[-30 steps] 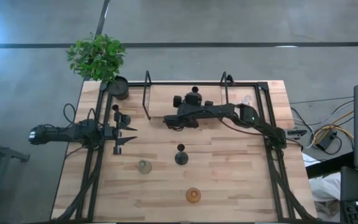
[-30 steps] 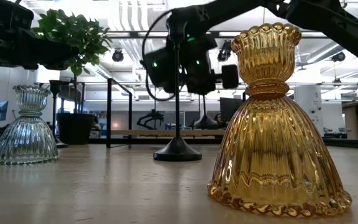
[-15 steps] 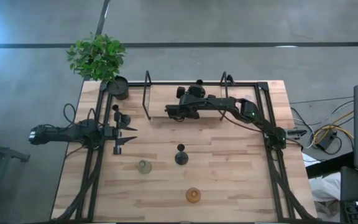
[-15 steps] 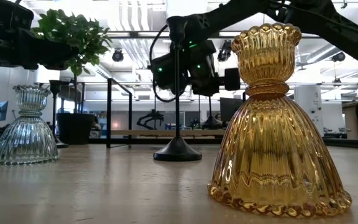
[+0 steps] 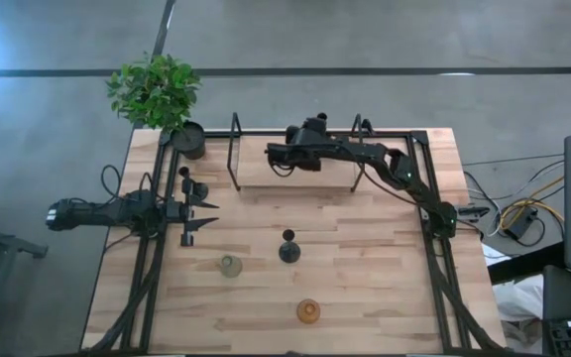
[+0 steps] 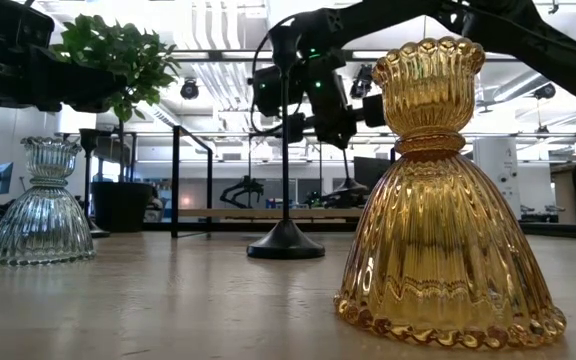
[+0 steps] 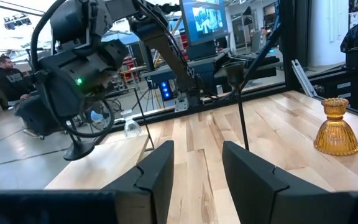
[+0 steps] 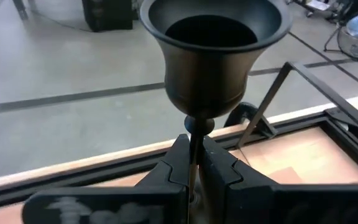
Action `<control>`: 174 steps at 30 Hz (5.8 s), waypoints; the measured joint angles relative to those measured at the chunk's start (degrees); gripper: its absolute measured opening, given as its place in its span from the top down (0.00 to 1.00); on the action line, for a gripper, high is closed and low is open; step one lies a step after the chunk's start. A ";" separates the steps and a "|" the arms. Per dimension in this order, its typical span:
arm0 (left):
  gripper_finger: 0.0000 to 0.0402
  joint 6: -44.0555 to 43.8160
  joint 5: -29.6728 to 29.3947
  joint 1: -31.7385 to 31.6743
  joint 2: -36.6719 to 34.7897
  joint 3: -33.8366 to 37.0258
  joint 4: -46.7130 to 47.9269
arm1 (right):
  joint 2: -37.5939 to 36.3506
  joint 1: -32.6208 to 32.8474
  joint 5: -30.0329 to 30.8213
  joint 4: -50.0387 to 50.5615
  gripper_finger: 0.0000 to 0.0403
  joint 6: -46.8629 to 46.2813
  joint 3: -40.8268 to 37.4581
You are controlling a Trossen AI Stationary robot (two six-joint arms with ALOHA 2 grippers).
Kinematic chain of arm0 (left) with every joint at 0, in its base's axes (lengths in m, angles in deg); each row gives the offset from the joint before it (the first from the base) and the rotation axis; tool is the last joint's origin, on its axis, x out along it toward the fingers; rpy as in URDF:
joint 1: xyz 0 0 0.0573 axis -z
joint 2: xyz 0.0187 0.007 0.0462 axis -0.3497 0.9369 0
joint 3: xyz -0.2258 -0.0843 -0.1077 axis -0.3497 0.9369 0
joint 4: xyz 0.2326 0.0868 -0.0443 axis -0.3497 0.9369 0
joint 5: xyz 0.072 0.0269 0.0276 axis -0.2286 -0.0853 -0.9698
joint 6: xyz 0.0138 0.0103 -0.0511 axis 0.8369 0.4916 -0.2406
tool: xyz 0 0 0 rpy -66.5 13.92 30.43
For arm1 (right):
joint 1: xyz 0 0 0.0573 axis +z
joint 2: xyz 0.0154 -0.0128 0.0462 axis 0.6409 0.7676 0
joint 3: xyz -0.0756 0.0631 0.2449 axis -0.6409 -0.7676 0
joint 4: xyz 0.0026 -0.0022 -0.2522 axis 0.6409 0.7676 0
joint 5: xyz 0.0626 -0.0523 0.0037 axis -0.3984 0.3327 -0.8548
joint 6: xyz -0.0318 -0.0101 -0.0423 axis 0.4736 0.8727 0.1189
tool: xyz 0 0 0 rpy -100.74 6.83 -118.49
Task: Pick & Place candle stick holders
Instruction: Put the right black candle holder on the shelf, then put the bottom black candle holder on the shelf aligned with the other black candle holder
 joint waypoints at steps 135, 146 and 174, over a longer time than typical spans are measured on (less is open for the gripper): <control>0.64 0.00 0.00 -0.02 0.25 0.00 0.09 | -18.96 -1.31 -12.19 -49.47 0.59 34.97 -34.77; 0.64 -0.01 -0.02 -0.07 0.24 0.00 0.09 | -19.30 1.36 -12.45 -41.52 0.60 27.25 -34.77; 0.64 0.00 0.00 0.00 0.24 0.00 0.07 | -36.29 26.71 -11.38 -40.60 0.70 32.87 -34.81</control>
